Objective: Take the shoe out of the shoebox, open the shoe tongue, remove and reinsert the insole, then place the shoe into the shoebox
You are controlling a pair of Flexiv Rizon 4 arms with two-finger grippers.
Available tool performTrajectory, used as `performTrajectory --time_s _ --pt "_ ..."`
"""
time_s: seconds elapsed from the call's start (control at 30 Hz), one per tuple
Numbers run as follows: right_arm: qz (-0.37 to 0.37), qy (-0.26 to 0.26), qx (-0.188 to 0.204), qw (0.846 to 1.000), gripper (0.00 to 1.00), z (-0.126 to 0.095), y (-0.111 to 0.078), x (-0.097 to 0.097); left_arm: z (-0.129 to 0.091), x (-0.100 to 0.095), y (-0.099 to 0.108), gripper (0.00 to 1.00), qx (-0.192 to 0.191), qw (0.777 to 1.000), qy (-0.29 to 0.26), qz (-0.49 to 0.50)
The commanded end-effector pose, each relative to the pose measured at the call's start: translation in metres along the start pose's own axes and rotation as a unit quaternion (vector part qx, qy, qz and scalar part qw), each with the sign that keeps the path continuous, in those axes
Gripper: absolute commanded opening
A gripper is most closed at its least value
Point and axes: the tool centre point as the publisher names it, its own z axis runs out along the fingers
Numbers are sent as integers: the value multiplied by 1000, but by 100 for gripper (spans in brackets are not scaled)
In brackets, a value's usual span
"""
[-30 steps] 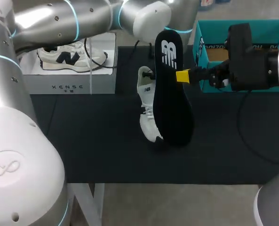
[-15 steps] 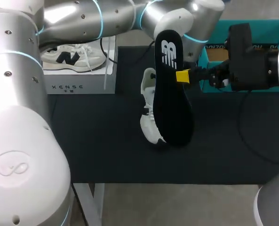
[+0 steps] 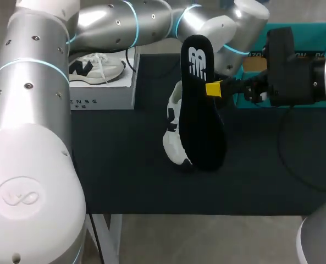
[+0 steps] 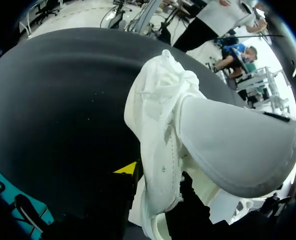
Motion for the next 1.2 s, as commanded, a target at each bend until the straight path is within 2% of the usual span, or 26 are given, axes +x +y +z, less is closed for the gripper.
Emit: performTrajectory --time_s 0.03,0.23,0.33,0.43,0.63,0.73,1.0,1.2 --pt "1 -1 0 1000 0 3 1 0 -19 8 -12 100 -17 1000 -6 -9" --pt "1 -1 0 1000 0 3 1 0 -43 25 -14 100 -20 996 -69 -49" --pt "1 -1 0 1000 0 3 1 0 -58 36 -5 100 -8 991 -112 -66" --pt "1 -1 0 1000 0 3 1 0 -81 49 8 100 8 983 -163 -78" --pt "1 -1 0 1000 0 3 1 0 -126 76 18 100 -6 969 -236 -69" --pt "1 -1 0 1000 0 3 1 0 -144 86 20 100 0 961 -273 -42" --pt "1 -1 0 1000 0 3 1 0 -177 91 23 100 -16 955 -295 3" --pt "1 -1 0 1000 0 3 1 0 -203 112 18 100 -49 930 -358 61"
